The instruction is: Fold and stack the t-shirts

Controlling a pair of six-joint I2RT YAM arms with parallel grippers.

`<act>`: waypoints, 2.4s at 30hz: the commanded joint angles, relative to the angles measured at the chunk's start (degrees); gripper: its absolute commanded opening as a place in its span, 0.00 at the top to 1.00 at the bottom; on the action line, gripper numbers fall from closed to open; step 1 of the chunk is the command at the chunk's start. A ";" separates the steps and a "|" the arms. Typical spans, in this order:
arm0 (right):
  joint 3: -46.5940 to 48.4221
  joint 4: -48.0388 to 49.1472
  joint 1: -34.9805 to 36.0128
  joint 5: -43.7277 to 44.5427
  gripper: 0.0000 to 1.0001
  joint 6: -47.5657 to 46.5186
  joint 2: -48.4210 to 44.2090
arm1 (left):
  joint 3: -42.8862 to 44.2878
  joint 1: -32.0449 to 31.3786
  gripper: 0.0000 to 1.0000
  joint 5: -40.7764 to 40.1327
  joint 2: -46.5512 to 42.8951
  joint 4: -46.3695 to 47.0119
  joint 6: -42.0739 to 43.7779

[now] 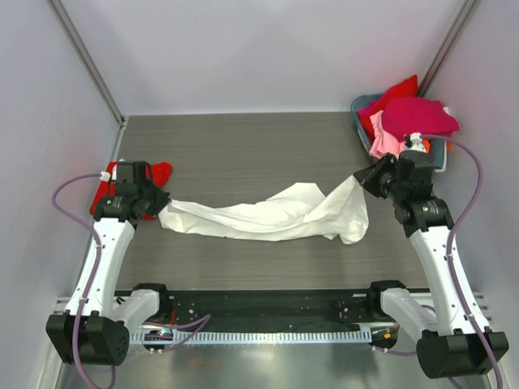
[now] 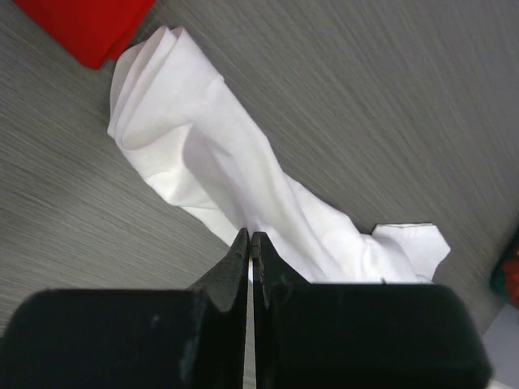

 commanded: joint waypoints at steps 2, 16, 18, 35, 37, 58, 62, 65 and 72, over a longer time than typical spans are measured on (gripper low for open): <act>10.83 5.64 -0.24 -2.59 0.99 -0.15 2.98 | 9.65 1.06 1.00 1.44 0.64 -2.67 -0.31; 38.97 7.30 -0.24 -3.72 0.99 -2.42 -1.74 | 32.62 7.65 1.00 11.37 -6.61 2.06 -6.19; 40.54 7.83 -0.24 -4.35 0.99 -3.05 -6.12 | 32.01 7.56 0.99 10.59 -11.37 7.14 -7.07; 42.16 18.38 0.29 5.75 0.99 1.08 -16.44 | 38.08 6.15 0.99 -12.01 -23.71 2.35 -8.92; 39.51 19.00 0.38 5.93 0.99 3.53 -14.43 | 33.34 6.15 1.00 -10.96 -19.32 1.38 -8.57; 64.09 17.59 -0.85 4.44 0.99 6.53 30.31 | 48.08 11.25 0.99 9.79 21.21 21.40 -14.89; 71.05 17.59 -1.64 4.44 0.99 6.79 34.27 | 51.17 12.30 1.00 13.63 24.72 26.49 -19.72; 66.69 17.50 -1.82 3.39 0.99 6.97 34.28 | 49.59 13.01 0.99 17.16 28.76 30.62 -20.17; 35.32 22.06 -2.17 2.59 0.99 8.99 23.32 | 27.20 13.19 1.00 22.61 29.65 42.49 -18.77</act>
